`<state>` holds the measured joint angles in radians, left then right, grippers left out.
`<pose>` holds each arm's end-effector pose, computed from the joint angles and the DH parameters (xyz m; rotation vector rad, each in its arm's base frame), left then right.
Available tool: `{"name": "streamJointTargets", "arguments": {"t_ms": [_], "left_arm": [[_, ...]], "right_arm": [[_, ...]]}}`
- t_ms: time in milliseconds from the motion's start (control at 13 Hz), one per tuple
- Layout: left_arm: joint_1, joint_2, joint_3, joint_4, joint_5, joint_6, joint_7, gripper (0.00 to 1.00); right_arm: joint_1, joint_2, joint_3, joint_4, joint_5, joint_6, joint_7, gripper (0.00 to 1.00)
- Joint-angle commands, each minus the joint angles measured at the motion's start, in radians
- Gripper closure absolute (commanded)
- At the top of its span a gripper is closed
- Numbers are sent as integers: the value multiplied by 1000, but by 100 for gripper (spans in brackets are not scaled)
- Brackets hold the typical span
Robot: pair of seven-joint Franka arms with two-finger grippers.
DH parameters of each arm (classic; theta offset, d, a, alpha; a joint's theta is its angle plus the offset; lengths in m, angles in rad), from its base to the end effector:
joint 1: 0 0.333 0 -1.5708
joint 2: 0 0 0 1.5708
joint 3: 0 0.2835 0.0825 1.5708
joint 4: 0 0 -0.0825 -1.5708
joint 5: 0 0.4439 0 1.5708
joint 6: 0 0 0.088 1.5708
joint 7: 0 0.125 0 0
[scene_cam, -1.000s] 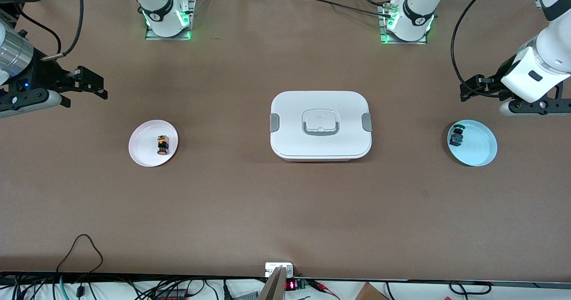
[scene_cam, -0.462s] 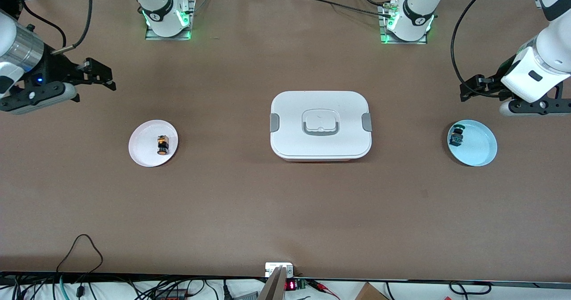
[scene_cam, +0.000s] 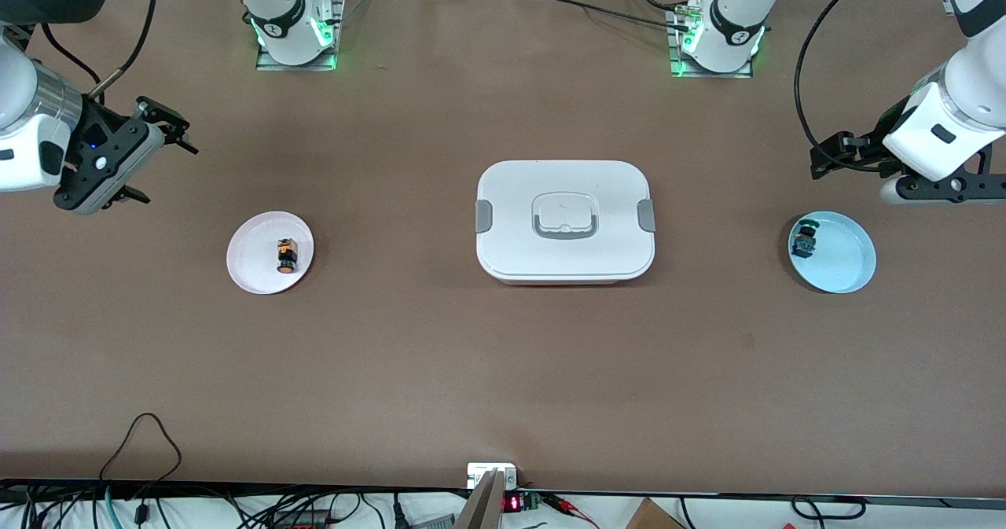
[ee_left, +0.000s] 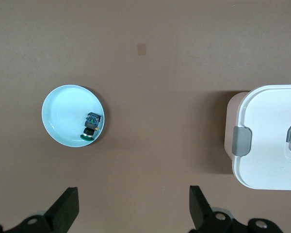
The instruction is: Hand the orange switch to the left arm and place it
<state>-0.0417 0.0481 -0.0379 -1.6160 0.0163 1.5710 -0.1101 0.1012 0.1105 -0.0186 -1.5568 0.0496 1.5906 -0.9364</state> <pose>0.6199 -0.0470 0.5204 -3.1148 -0.0463 0.1423 0.6385 0.0594 0.5138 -2.6784 -1.4914 0.0769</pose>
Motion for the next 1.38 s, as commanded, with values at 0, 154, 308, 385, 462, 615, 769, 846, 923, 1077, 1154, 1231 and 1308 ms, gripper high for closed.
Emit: {"name": "streamJointTargets", "arguments": {"t_ms": [0, 154, 308, 385, 462, 615, 769, 846, 923, 1077, 1154, 1231, 1308], "left_arm": [[-3, 10, 1, 28, 4, -14, -10, 0], [-3, 10, 3, 28, 4, -14, -8, 0], [-3, 10, 3, 28, 4, -14, -8, 0], [-3, 10, 3, 28, 4, -14, -8, 0], [-3, 10, 3, 28, 4, -14, -8, 0], [-3, 10, 3, 28, 4, -14, -8, 0], [-3, 12, 3, 30, 4, -14, -8, 0], [-3, 12, 3, 28, 4, -14, -8, 0], [-3, 12, 3, 28, 4, -14, -8, 0], [-3, 12, 3, 30, 4, -14, -8, 0], [-3, 12, 3, 28, 4, -14, -8, 0], [-3, 12, 3, 30, 4, -14, -8, 0], [-3, 12, 3, 30, 4, -14, -8, 0]], "right_arm": [[5, 6, 5, 7, -56, 17, -247, 0], [9, 9, 8, 9, -88, 23, -407, 0], [11, 14, 11, 6, -88, 19, -493, 0], [14, 24, 14, 4, -88, 9, -507, 0], [26, 43, 14, 0, -88, 8, -527, 0], [29, 75, 14, -31, -88, 31, -559, 0], [31, 100, 14, -80, -88, 113, -625, 0], [29, 106, 14, -127, -88, 177, -654, 0], [29, 112, 14, -179, -88, 246, -670, 0], [32, 133, 14, -291, -88, 404, -688, 0], [34, 136, 16, -343, -85, 476, -705, 0], [34, 137, 16, -394, -82, 544, -707, 0], [34, 137, 16, -439, -80, 601, -705, 0]]}}
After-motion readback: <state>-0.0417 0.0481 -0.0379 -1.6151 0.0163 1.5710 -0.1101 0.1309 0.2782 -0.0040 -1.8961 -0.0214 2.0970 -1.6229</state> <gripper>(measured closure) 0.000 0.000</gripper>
